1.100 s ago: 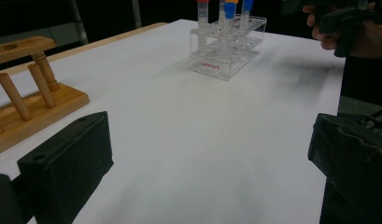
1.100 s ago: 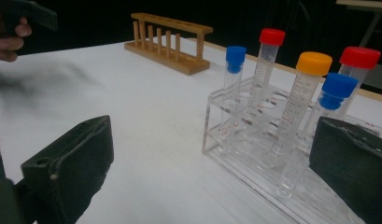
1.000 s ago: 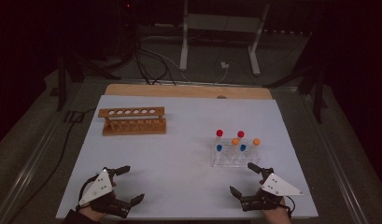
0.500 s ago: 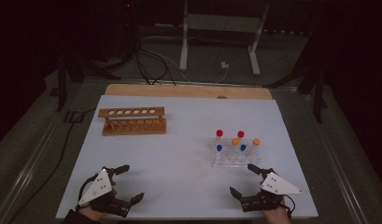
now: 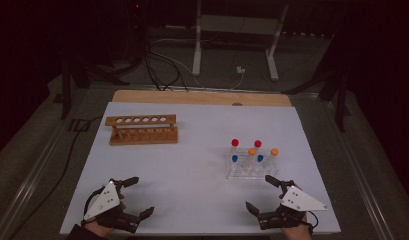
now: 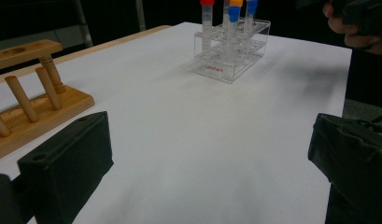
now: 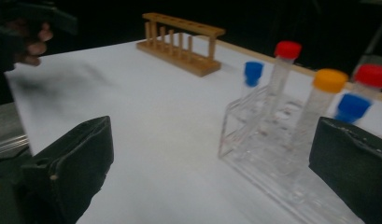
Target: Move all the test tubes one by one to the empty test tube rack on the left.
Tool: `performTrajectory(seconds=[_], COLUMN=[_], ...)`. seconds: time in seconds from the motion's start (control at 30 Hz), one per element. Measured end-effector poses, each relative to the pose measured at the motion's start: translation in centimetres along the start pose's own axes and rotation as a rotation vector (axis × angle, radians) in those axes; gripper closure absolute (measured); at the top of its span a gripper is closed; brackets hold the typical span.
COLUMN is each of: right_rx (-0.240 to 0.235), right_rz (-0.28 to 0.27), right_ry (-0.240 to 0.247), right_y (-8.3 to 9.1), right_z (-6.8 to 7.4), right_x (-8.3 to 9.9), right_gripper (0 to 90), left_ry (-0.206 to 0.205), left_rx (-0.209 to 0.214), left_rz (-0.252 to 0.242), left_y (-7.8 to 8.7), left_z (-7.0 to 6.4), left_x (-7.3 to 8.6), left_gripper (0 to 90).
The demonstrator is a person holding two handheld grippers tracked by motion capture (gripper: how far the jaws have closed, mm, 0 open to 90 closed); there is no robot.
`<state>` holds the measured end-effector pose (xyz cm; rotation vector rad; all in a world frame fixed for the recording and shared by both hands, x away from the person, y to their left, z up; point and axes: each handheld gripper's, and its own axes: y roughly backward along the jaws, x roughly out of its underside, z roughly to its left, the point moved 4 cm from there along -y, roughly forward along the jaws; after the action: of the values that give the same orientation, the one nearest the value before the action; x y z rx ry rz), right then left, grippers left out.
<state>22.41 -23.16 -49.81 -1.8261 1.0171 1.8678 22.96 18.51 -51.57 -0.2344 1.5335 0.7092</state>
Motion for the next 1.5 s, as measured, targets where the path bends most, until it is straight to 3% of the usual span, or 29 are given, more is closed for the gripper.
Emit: performTrajectory(seconds=[0.4, 0.67, 0.77, 0.83, 0.87, 1.03, 1.27, 1.3, 1.37, 1.5], right_rx=[0.104, 0.200, 0.272, 0.279, 0.305, 0.340, 0.374, 0.398, 0.393, 0.415], right_rz=[-0.002, 0.003, 0.039, 0.043, 0.075, 0.130, 0.221, 0.252, 0.260, 0.289], right_ry=[-0.037, -0.068, -0.094, -0.099, -0.106, -0.140, -0.180, -0.193, -0.204, -0.255], right_y=[-0.5, -1.3, -1.9, -2.1, -2.4, -3.0, -3.7, -3.8, -3.9, -3.9], right_z=[-1.1, -2.3, -2.8, -2.8, -2.9, -3.3, -3.7, -3.9, -4.0, -4.7], right_x=[-1.9, -3.2, -3.3, -3.3, -3.2, -2.8, -2.0, -1.8, -1.7, -1.4], right_gripper=[0.0, 0.0, 4.0, 4.0, 4.7, 7.8, 19.8, 25.6, 28.5, 42.7], left_ry=[0.000, -0.002, -0.006, -0.005, -0.006, -0.005, -0.007, -0.008, -0.008, -0.007], left_rx=[0.005, 0.006, 0.004, 0.006, 0.006, 0.006, 0.008, 0.008, 0.009, 0.010], left_rz=[0.000, 0.000, 0.004, 0.005, 0.005, 0.003, 0.009, 0.009, 0.010, 0.009], left_y=[-0.1, 0.0, -0.1, -0.1, -0.1, -0.1, -0.1, -0.2, -0.2, -0.2], left_z=[-0.1, -0.1, -0.1, -0.1, -0.2, -0.2, -0.2, -0.2, -0.2, -0.2], left_x=[0.0, 0.0, 0.0, 0.0, 0.0, 0.0, 0.0, 0.0, 0.0, 0.0], left_gripper=[0.6, 0.6, 0.6, 0.6, 0.6, 0.6, 0.6, 0.6, 0.6, 0.6])
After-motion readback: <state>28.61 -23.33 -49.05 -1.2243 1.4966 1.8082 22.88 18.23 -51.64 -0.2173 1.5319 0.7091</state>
